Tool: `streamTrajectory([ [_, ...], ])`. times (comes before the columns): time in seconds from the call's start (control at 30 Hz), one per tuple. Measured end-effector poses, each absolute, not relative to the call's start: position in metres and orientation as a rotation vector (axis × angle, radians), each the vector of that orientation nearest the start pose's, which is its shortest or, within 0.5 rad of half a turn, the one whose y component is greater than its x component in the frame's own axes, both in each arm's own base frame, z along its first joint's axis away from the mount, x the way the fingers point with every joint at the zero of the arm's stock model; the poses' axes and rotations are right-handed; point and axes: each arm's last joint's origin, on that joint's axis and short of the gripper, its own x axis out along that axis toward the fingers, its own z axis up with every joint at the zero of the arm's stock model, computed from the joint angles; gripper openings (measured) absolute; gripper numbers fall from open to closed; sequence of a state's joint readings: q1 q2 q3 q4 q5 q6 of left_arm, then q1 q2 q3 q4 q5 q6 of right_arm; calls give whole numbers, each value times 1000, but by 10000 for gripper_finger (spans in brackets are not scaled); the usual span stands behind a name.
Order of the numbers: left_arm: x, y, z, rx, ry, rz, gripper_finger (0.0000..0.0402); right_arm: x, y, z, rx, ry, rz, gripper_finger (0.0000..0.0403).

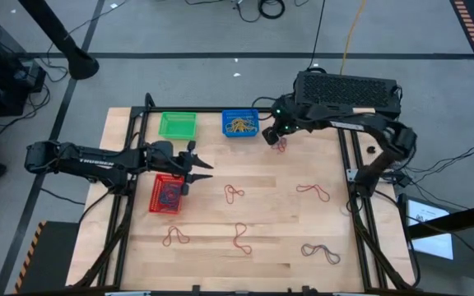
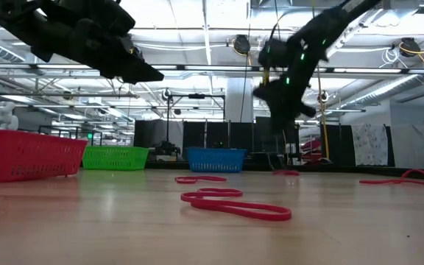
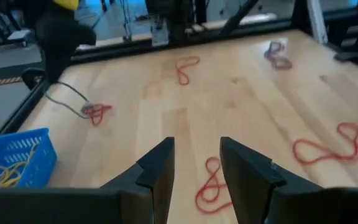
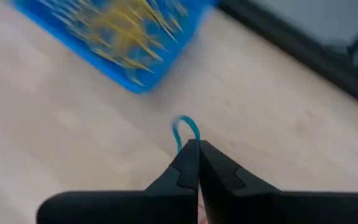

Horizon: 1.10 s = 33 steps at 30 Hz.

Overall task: Sort rubber bands into baskets
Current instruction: Put the blue rubber band into the red bin

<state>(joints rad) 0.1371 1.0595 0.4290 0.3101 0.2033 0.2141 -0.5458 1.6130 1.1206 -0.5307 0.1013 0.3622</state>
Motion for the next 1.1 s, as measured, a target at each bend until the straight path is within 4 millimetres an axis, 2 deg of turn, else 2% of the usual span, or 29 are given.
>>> streamTrajectory([
  [0.27,217,23,221,158,162,-130,136,281,-117,290,438,600,-588,0],
  [0.47,218,24,222,158,153,-109,136,298,-76,312,371,431,-419,0],
  [0.7,220,24,230,19,66,-89,136,322,-40,306,339,386,-296,0],
  [0.8,224,25,228,-11,55,-85,136,335,-28,297,329,372,-252,0],
  [0.93,232,26,219,-34,77,-58,136,349,-15,286,318,357,-207,0],
  [1.1,242,28,206,-60,95,-45,141,356,-6,275,308,377,-228,0],
])
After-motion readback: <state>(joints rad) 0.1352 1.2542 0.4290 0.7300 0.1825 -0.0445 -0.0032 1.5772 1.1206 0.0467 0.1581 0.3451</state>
